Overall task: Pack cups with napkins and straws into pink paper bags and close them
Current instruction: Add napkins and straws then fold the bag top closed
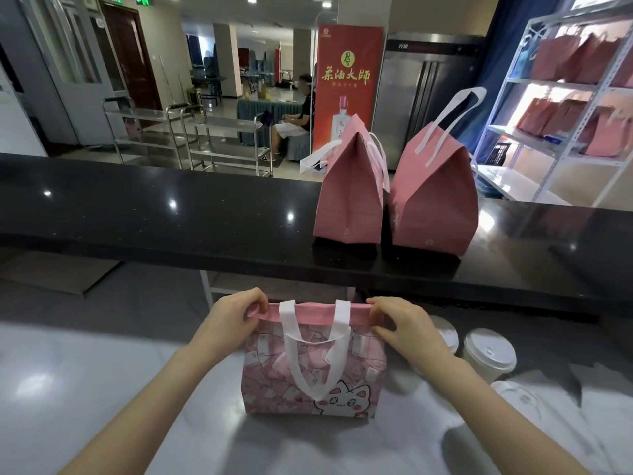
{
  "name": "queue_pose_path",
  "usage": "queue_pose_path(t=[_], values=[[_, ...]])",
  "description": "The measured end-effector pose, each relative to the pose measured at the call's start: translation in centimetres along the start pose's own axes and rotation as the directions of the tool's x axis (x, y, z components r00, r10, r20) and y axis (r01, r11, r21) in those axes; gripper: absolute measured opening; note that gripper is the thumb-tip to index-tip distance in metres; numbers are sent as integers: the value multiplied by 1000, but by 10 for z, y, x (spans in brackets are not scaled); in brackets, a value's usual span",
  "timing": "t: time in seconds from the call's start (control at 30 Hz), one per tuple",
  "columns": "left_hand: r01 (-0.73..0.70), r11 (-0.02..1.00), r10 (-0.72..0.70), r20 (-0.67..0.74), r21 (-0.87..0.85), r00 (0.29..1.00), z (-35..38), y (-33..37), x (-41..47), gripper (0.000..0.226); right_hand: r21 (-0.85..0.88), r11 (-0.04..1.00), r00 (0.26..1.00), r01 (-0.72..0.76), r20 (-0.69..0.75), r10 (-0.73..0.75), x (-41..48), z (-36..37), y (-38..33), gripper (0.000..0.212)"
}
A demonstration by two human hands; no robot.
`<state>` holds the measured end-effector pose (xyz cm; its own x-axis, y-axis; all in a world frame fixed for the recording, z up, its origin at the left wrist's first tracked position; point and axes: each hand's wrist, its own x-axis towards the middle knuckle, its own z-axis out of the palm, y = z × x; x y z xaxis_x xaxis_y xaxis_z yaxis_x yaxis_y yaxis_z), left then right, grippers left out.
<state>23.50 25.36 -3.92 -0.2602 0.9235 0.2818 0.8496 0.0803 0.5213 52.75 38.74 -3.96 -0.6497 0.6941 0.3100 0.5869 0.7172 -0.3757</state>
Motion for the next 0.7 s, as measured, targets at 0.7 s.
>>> queue_pose_path(t=[0.7], values=[[10, 989, 2, 85, -150, 996, -5, -3, 11, 35, -61, 995, 989, -80, 123, 87, 25, -24, -17, 17]])
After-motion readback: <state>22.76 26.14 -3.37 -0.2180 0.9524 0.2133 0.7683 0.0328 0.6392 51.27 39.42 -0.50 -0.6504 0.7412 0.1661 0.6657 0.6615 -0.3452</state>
